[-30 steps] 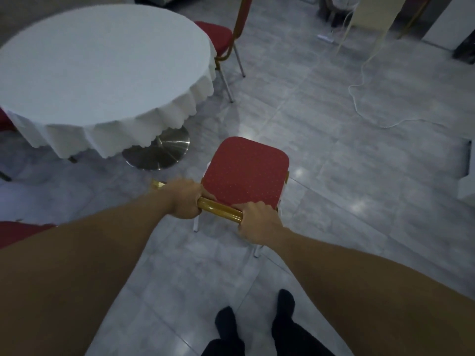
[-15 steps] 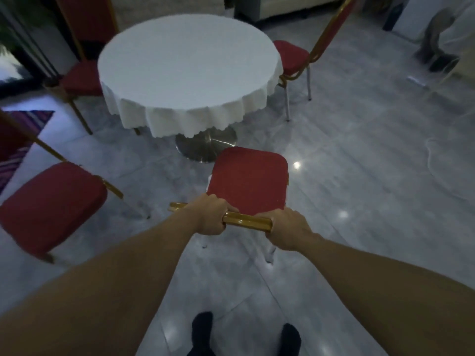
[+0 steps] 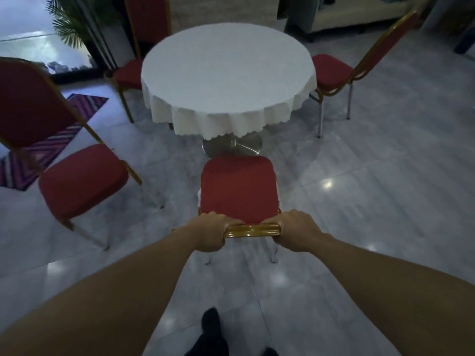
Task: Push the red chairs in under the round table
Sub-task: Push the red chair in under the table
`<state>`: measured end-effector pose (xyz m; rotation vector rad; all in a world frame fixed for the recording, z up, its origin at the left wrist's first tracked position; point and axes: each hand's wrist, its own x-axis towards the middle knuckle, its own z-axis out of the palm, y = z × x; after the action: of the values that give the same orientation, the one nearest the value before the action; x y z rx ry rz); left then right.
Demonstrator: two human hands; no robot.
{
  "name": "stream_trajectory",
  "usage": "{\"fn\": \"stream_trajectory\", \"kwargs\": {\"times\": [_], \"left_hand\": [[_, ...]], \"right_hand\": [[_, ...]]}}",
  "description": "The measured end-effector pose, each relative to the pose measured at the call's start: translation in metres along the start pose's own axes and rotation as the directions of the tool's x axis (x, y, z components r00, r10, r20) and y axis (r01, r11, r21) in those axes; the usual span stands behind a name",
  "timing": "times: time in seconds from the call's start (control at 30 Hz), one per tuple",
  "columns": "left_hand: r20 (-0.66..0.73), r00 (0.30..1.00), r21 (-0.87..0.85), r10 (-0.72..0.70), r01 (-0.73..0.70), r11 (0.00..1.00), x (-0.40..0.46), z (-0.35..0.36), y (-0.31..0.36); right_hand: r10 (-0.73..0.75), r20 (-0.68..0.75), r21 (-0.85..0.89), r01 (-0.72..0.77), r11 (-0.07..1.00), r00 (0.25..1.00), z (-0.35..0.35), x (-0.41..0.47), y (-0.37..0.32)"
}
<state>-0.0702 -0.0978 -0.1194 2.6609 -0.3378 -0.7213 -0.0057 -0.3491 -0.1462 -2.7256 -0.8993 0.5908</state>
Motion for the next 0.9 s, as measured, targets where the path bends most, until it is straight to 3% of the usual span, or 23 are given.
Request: {"fn": "stream_trajectory", "kwargs": {"times": [0.27,0.9], "left_hand": [[-0.016,1.0,-0.041,0.001,-0.002,0.999,0.077,-0.054,-0.034],[0.026,0.998,-0.069,-0.055,0.057,0.996,0.221,-0.18,-0.121]], "right_hand": [[-0.046,-0.007,-0.033,0.046,0.998,0.999,-0.043,0.09,0.036],[0.071,0.069,0.005,-0.072,0.997,0.995,-0.123,0.28,0.084]]}}
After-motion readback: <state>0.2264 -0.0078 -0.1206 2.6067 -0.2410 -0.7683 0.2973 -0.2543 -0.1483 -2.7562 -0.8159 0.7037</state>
